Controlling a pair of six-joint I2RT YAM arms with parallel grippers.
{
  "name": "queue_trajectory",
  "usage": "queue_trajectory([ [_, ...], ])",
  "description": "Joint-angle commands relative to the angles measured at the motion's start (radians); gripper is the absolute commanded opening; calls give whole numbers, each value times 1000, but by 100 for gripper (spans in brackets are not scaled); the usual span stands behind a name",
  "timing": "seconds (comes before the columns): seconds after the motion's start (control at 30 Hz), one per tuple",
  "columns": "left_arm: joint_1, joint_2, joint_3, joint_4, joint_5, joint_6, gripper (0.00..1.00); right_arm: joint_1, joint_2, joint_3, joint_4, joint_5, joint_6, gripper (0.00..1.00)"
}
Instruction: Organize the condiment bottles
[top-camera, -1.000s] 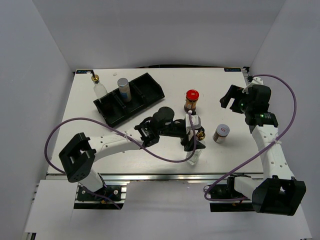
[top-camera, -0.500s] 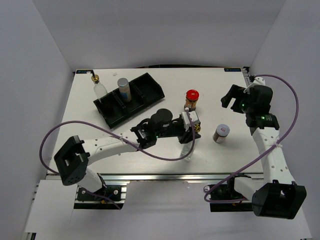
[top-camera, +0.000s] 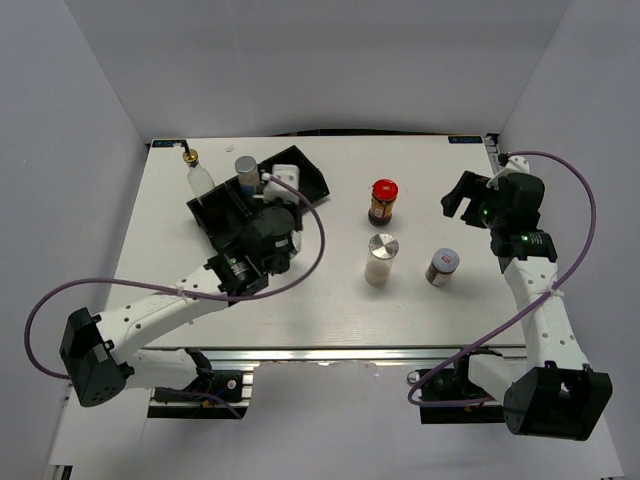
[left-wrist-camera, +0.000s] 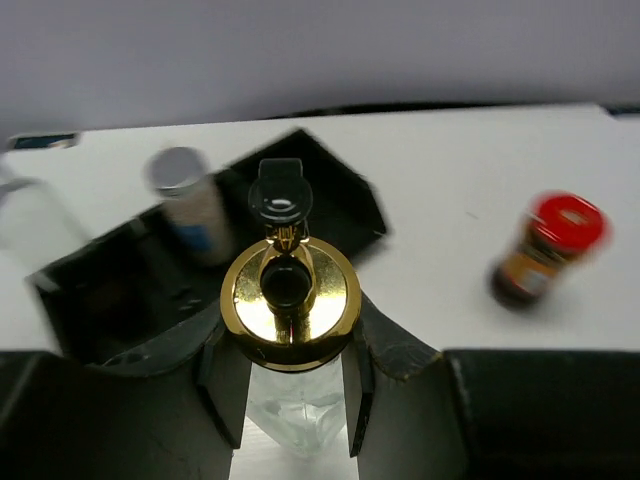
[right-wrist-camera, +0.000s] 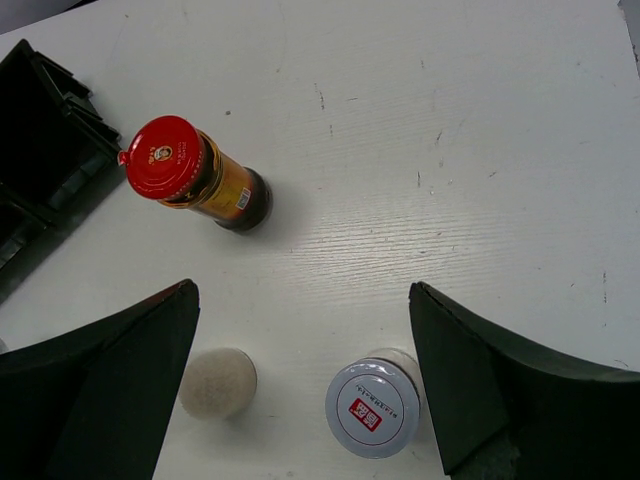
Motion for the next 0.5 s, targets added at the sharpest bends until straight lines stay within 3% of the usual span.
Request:
queue_trajectory([
  [0.0,114,-47,30,-17,-285,-99,0,-2,2,5,48,-7,-12,89],
  [0.07,217,-40,46,-42,-285,-144,0,-2,5,5,48,-7,-14,89],
  [0.17,282,-20,52,-36,-351,-152,0,-2,7,5,48,4,-14,89],
  [0.47,366,94,135,33,-529,-158,0,-2,37,15,38,36,-23,89],
])
